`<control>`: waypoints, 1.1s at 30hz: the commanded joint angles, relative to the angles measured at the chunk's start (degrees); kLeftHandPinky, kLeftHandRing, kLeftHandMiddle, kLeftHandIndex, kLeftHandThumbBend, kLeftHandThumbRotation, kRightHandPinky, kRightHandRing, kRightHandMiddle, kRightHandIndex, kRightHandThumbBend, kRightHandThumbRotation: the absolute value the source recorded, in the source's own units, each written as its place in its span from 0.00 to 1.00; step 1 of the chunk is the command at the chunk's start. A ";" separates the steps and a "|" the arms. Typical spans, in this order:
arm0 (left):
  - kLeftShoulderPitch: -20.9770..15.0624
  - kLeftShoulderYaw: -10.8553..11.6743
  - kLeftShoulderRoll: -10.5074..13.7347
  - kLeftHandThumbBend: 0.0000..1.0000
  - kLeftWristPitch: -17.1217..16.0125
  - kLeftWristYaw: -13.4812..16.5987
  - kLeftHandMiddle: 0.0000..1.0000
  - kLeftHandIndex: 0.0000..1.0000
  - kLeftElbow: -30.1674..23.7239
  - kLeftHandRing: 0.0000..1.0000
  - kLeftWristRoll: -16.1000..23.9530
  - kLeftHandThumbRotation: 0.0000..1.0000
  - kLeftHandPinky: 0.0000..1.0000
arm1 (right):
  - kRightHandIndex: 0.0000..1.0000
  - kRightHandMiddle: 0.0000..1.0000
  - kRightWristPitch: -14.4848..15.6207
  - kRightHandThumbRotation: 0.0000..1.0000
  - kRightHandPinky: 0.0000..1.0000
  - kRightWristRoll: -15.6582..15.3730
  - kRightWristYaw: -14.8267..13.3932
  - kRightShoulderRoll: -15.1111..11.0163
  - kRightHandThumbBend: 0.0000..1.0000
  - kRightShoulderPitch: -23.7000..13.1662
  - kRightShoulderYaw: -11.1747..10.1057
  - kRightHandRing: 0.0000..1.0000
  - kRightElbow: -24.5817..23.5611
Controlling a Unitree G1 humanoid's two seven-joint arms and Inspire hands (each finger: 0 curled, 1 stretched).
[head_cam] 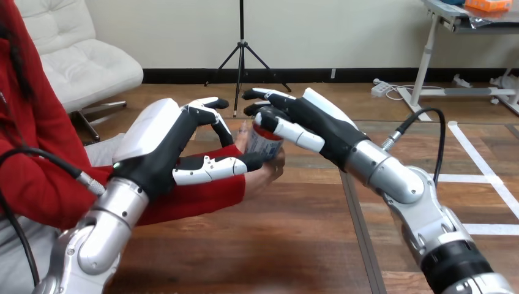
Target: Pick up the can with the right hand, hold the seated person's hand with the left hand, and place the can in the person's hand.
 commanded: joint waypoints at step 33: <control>5.14 -0.30 -5.01 1.00 -9.68 9.49 0.95 0.95 4.93 0.94 -2.03 1.00 0.73 | 0.92 0.91 -4.12 1.00 0.76 6.42 -3.25 -0.18 1.00 9.73 -5.62 0.90 -7.97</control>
